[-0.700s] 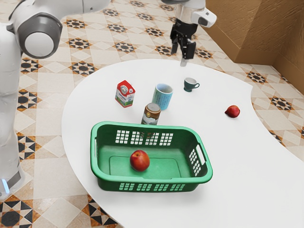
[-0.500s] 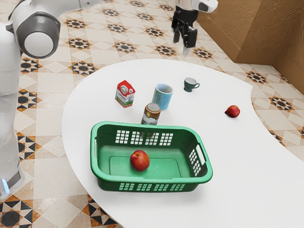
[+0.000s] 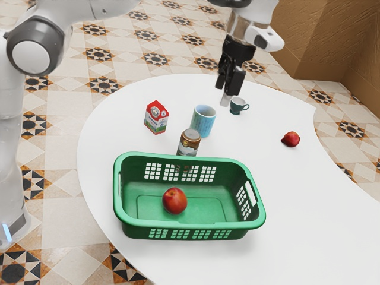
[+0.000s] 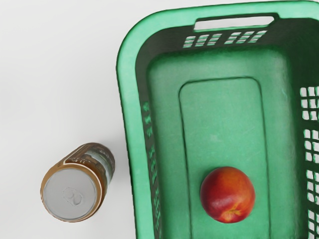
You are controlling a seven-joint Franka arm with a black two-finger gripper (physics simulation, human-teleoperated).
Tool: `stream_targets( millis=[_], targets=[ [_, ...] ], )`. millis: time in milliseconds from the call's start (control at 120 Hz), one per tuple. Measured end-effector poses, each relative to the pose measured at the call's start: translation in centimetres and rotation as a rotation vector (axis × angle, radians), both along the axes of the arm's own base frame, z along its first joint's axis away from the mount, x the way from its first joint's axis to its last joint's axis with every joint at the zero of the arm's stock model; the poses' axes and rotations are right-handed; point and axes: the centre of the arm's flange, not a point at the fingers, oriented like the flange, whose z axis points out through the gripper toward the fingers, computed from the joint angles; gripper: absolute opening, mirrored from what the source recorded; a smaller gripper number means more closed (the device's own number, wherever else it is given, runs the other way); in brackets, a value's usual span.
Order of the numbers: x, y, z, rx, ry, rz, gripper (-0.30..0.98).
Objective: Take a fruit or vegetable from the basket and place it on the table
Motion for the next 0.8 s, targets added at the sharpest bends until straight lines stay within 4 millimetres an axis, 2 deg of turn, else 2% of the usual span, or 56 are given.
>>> stream_targets(
  millis=[58,142,208,292,392,508,600,725,800],
  targets=[
    [-0.2,-1.1,0.2,0.002,-0.007,-0.014,0.68],
    [-0.5,-0.6,1.1,0.000,-0.036,0.003,0.69],
    [-2.3,-0.2,1.2,0.007,-0.039,0.019,0.69],
    [-7.1,0.4,0.4,0.030,-0.045,0.043,0.69],
    [-14.4,-1.2,-1.3,0.058,-0.084,0.020,0.69],
    [-19.1,-1.6,-5.0,0.065,-0.104,0.021,0.69],
    [-20.8,-2.5,-7.5,0.081,-0.124,0.011,0.69],
    [-22.2,-5.6,-8.3,0.087,-0.168,-0.035,0.69],
    [-22.2,-6.0,-8.9,0.071,-0.170,-0.036,0.69]
  ],
)
